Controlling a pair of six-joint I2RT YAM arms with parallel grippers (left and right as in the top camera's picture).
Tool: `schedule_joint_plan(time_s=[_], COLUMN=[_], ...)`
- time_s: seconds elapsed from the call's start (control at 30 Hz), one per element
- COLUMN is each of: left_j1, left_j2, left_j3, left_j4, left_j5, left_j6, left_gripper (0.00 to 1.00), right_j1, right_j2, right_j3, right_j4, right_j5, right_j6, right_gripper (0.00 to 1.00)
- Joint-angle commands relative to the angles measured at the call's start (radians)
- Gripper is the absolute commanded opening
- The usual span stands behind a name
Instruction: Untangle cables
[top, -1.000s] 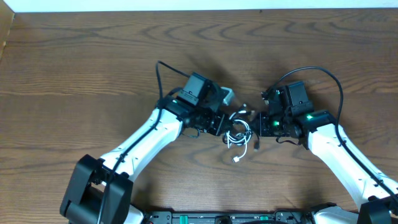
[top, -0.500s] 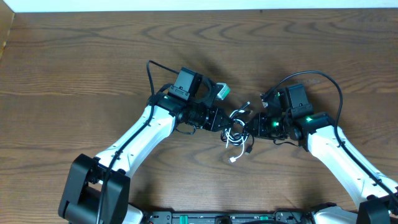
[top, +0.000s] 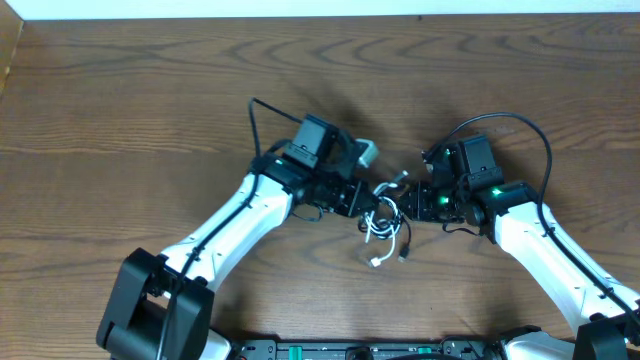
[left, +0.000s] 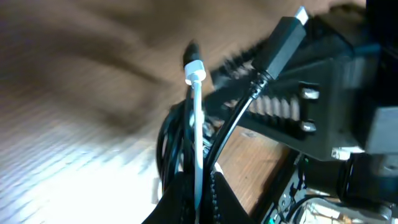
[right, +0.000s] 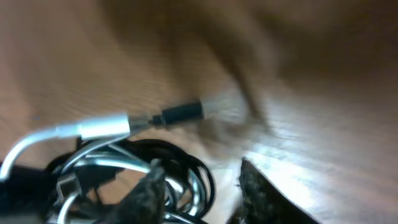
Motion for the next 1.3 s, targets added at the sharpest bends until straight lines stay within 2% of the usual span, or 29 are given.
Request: schedule_joint_plan(time_s=[0.0, 0.1, 0.2, 0.3, 0.5, 0.53, 0.57, 0.63, 0.7, 0.8, 1.07, 1.27], left_j1=[-0.021, -0.022, -0.021, -0.021, -0.037, -0.042, -0.046, -0.048, -0.048, -0.048, -0.047, -0.047], left_j2=[0.003, 0.003, 0.003, 0.003, 0.012, 0.016, 0.022, 0.032, 0.041, 0.055, 0.101, 0.129], left_j3=[-0.010, -0.010, -0.010, -0.010, -0.013, -0.015, -0.016, -0.017, -0.017, -0.018, -0.018, -0.018], left_j4=[0.017, 0.026, 0.036, 0.035, -0.006, -0.008, -0.007, -0.012, -0.023, -0.057, -0.132, -0.132], left_j5=[0.003, 0.028, 0.047, 0.005, -0.332, -0.353, -0.354, -0.350, -0.350, -0.378, -0.588, -0.612], left_j6=[0.003, 0.003, 0.003, 0.003, -0.009, -0.009, -0.008, -0.008, -0.008, -0.008, -0.032, -0.082], left_gripper=[0.07, 0.07, 0.07, 0.07, 0.08, 0.12, 0.26, 0.48, 0.56, 0.58, 0.59, 0.59], right_j1=[0.009, 0.009, 0.009, 0.009, 0.009, 0.009, 0.009, 0.009, 0.009, 0.009, 0.002, 0.002], right_j2=[0.001, 0.001, 0.001, 0.001, 0.001, 0.001, 0.001, 0.001, 0.001, 0.001, 0.001, 0.001], right_j3=[-0.007, -0.007, -0.007, -0.007, -0.007, -0.007, -0.007, -0.007, -0.007, -0.007, -0.007, -0.007], right_j4=[-0.003, -0.010, -0.013, -0.029, -0.043, -0.043, -0.043, -0.044, -0.046, -0.046, -0.047, -0.047], right_j5=[0.059, 0.060, 0.055, 0.015, -0.019, -0.014, -0.012, -0.012, -0.012, -0.011, -0.011, -0.011], right_j6=[-0.151, -0.228, -0.303, -0.371, -0.403, -0.395, -0.388, -0.386, -0.385, -0.368, -0.351, -0.308], right_gripper=[0.44, 0.50, 0.50, 0.50, 0.46, 0.46, 0.46, 0.47, 0.47, 0.45, 0.46, 0.45])
